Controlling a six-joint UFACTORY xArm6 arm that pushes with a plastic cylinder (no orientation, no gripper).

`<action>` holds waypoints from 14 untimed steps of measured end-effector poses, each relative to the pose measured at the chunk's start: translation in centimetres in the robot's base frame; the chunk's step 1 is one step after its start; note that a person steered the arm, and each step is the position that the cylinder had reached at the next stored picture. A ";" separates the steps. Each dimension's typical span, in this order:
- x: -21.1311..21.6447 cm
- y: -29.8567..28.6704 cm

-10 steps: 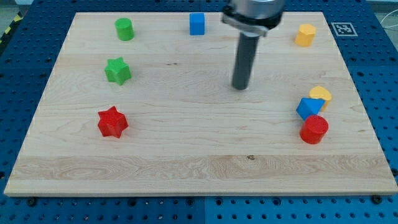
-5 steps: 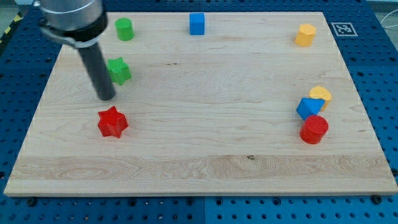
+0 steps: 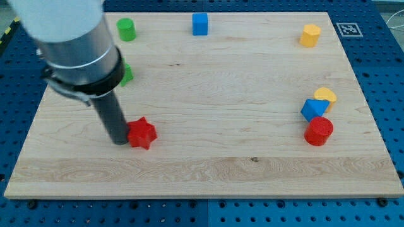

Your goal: Move red star into the group of blocks

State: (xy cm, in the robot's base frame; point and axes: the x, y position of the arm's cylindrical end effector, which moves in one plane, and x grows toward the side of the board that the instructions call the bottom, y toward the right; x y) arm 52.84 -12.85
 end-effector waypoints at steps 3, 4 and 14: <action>0.1 9.6; 0.8 12.7; 1.5 19.7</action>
State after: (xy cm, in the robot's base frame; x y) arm 54.35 6.81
